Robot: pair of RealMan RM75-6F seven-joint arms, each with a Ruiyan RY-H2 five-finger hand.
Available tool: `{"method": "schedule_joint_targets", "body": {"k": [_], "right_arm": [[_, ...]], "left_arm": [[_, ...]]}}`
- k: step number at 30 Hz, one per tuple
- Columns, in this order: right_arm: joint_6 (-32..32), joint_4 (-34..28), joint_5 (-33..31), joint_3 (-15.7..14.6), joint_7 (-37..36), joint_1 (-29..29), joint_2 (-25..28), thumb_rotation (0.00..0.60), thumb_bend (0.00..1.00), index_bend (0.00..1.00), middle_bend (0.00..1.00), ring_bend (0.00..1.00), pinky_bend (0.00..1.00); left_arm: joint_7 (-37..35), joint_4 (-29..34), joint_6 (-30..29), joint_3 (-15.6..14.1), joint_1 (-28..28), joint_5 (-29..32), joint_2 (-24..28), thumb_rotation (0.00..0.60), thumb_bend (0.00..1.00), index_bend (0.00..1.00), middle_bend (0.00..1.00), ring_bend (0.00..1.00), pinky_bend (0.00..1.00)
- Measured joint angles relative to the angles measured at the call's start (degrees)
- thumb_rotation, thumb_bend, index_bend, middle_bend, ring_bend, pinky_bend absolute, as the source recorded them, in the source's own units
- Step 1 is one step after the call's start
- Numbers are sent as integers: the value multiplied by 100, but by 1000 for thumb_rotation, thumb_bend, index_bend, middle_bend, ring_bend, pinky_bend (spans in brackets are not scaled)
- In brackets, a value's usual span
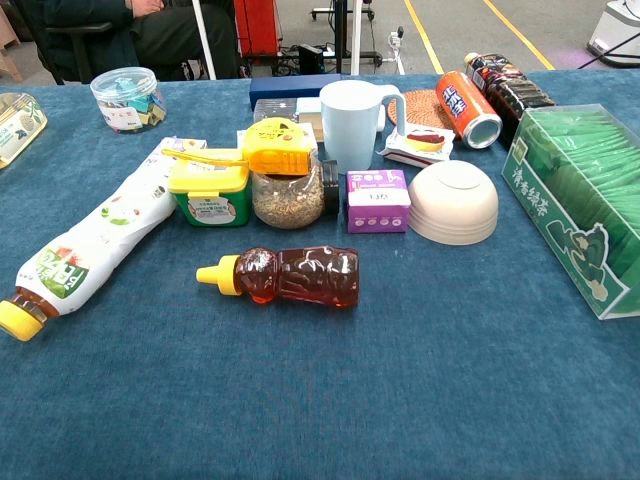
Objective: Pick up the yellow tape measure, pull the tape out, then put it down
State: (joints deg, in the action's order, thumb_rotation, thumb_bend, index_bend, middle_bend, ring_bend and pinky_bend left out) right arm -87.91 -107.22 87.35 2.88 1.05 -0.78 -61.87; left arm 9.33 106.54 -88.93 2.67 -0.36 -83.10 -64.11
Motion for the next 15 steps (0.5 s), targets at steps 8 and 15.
{"method": "schedule_joint_targets", "body": {"k": [8,15], "right_arm": [[44,-31,-33,5,51,-17,-10,600,328,411,392,396,443],[13,-52,11,-6,48,-3,11,600,328,411,392,396,443]], "left_arm": [[-16,-39,76,11,-42,44,-37,600,237,552,401,329,377],[-75,-65,20,13,-14,37,-26,600,237,553,401,329,377]]}}
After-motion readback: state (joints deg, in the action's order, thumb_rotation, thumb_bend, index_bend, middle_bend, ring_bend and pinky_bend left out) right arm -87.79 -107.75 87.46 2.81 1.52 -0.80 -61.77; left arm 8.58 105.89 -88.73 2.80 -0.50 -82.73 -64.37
